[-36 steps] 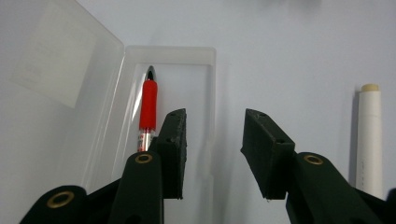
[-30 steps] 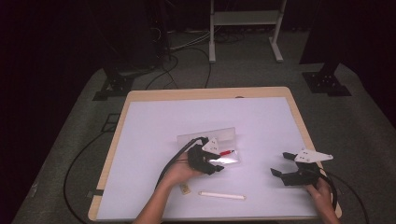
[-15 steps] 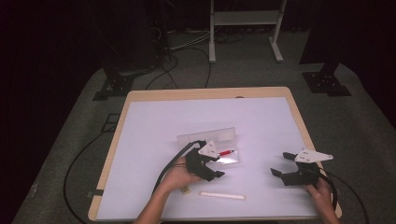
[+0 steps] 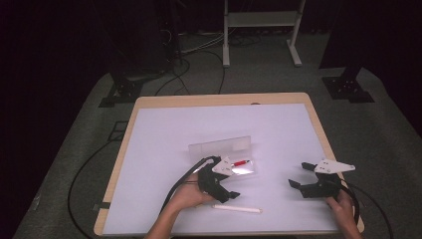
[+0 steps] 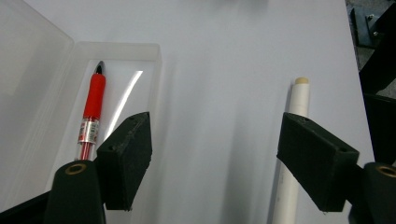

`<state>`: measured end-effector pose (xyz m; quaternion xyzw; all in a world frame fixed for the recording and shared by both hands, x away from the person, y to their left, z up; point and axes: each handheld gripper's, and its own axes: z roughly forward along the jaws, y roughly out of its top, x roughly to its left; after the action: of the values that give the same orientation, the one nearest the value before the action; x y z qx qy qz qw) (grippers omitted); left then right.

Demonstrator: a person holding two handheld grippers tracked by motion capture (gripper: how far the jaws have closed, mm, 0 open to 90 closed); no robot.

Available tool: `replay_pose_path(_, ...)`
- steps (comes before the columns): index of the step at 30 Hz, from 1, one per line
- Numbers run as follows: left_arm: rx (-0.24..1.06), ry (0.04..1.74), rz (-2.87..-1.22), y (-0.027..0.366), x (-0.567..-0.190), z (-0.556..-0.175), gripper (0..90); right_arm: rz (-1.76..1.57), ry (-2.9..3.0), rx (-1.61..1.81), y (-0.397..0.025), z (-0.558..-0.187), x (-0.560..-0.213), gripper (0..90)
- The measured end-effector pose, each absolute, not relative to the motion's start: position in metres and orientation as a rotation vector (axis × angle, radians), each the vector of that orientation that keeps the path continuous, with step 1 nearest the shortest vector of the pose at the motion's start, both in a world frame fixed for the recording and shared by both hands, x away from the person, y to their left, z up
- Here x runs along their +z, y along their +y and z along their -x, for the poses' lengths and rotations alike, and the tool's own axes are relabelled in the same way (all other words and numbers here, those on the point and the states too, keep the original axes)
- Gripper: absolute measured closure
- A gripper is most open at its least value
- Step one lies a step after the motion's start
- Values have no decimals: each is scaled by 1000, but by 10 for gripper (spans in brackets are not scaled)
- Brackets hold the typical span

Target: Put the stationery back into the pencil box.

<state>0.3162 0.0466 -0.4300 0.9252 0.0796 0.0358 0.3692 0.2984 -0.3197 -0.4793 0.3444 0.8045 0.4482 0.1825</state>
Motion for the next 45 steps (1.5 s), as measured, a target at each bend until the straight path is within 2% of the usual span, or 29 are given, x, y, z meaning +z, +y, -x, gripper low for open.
replay_pose_path(33,67,110,-2401,37,-443,-289,224,-971,2269,1264,-320,-298,-479,138)
replay_pose_path(36,71,102,-2400,38,-445,-287,233,-971,2269,1263,-320,-298,-479,138)
replay_pose_path(45,61,73,-2397,41,-453,-283,337,-969,2267,1264,-319,-298,-479,138)
